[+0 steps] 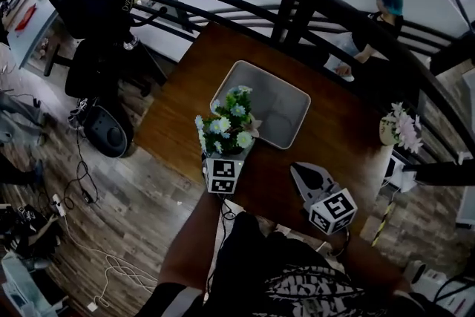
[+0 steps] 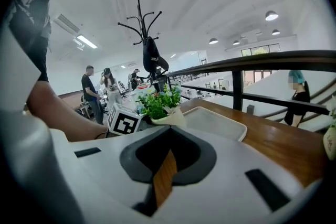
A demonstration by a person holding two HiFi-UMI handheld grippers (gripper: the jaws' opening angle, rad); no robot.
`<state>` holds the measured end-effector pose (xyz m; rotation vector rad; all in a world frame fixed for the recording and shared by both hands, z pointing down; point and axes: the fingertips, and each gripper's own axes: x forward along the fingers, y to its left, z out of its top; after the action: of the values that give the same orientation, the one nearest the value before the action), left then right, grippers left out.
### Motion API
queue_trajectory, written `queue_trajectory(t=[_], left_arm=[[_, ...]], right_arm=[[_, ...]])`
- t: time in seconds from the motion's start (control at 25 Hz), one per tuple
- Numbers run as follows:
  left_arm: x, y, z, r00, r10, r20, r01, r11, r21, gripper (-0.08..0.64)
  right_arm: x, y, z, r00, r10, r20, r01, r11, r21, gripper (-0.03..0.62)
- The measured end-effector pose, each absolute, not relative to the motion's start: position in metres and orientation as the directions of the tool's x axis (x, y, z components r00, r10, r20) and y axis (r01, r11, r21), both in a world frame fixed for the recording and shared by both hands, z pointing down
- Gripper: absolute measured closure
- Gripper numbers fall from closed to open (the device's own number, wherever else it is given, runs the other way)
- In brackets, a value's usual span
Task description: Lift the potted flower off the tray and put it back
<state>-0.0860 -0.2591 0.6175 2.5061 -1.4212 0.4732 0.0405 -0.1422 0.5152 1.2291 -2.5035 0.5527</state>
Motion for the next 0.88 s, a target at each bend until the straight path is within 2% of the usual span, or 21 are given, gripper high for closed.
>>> queue_trajectory(t=[0.44,0.88], left_arm=[[-0.039,-0.331,0.630,0.556,-0.739,0.380,-0.802,-0.597,0.014,0.054],[-0.028,-0.366,0.656,0.553,-0.721,0.417,-0.792,-0.611,-0.006,0.054]], right_arm=[[0.078,-0.163,0.508,-0.485,-0.777,0.401,-0.874,0.446,-0.194,0.601],[0.073,-0.200,0.503,-0.462,-0.811,0.360,-0.887,0.424,-0.183,0.601]])
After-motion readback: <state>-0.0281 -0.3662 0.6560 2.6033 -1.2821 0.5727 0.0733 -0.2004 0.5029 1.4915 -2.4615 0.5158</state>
